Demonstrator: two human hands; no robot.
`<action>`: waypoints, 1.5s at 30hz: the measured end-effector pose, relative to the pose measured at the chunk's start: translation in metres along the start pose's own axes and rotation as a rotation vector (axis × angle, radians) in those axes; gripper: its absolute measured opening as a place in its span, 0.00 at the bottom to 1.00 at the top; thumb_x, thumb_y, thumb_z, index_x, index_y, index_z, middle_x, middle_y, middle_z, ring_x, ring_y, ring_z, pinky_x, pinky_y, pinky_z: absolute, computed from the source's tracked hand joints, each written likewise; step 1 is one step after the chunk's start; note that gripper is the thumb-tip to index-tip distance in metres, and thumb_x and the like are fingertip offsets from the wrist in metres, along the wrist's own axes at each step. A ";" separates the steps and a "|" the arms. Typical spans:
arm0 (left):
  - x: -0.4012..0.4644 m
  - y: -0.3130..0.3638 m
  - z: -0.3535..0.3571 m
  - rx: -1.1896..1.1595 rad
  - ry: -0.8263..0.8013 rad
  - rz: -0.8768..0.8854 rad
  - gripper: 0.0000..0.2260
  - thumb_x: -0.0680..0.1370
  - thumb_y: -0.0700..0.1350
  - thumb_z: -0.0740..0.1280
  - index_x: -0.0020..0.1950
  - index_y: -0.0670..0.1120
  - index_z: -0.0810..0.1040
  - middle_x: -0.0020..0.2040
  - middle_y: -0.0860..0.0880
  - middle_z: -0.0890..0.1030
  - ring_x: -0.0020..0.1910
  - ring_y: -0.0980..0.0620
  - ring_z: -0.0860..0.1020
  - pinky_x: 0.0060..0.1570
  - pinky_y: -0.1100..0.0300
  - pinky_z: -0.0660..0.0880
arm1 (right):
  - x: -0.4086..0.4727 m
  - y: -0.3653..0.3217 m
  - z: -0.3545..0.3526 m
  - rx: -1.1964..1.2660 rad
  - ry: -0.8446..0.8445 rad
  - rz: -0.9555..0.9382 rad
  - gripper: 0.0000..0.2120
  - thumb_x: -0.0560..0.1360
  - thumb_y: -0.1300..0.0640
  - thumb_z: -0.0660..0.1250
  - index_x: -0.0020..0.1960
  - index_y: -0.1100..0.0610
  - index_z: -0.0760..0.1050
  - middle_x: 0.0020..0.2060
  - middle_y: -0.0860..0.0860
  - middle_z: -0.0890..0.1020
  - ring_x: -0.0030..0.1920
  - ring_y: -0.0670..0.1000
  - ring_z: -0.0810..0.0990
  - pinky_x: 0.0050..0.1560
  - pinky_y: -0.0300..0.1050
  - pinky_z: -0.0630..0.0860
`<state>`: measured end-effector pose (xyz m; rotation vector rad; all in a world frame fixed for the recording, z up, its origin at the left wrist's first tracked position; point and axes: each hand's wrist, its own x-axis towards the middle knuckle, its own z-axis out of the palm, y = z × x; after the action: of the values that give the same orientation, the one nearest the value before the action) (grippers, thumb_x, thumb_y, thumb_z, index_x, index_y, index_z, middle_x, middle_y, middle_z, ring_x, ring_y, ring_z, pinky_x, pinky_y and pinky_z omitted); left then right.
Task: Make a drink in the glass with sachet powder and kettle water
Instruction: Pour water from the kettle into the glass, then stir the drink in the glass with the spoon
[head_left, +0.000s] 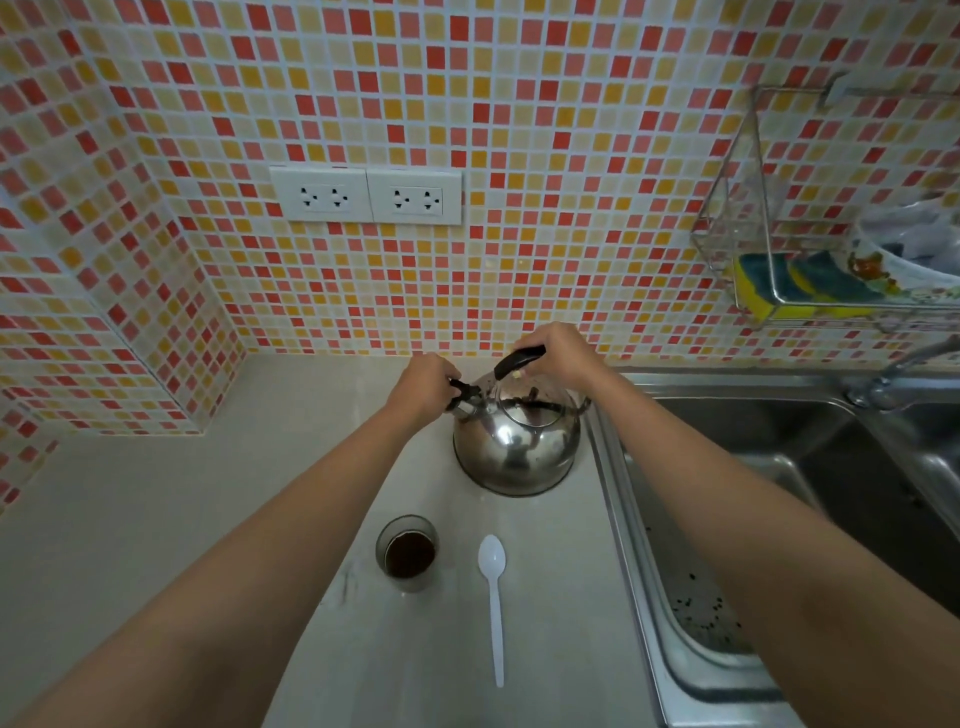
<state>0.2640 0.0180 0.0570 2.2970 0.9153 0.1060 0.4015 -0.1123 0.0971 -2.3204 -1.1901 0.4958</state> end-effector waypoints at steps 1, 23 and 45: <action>0.001 0.000 0.001 -0.001 0.001 0.000 0.15 0.77 0.35 0.66 0.64 0.37 0.78 0.57 0.37 0.82 0.53 0.41 0.81 0.51 0.57 0.77 | 0.001 -0.001 -0.001 -0.030 -0.023 -0.002 0.18 0.72 0.69 0.69 0.62 0.60 0.78 0.60 0.58 0.81 0.61 0.56 0.77 0.64 0.44 0.71; -0.084 -0.074 -0.005 -0.435 0.038 0.067 0.16 0.75 0.53 0.70 0.60 0.49 0.82 0.58 0.52 0.83 0.56 0.56 0.80 0.57 0.63 0.72 | -0.063 -0.011 0.034 -0.168 0.433 -0.145 0.15 0.72 0.59 0.70 0.59 0.51 0.79 0.52 0.51 0.82 0.56 0.52 0.76 0.58 0.47 0.72; -0.156 -0.154 0.056 -0.583 -0.151 0.040 0.37 0.55 0.42 0.84 0.62 0.52 0.77 0.58 0.53 0.81 0.60 0.56 0.78 0.57 0.69 0.69 | -0.218 0.001 0.222 0.054 -0.035 0.774 0.10 0.72 0.52 0.66 0.48 0.57 0.77 0.47 0.52 0.83 0.45 0.54 0.83 0.40 0.42 0.75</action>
<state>0.0730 -0.0292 -0.0544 1.7544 0.6535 0.1869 0.1660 -0.2373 -0.0637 -2.6711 -0.2323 0.8086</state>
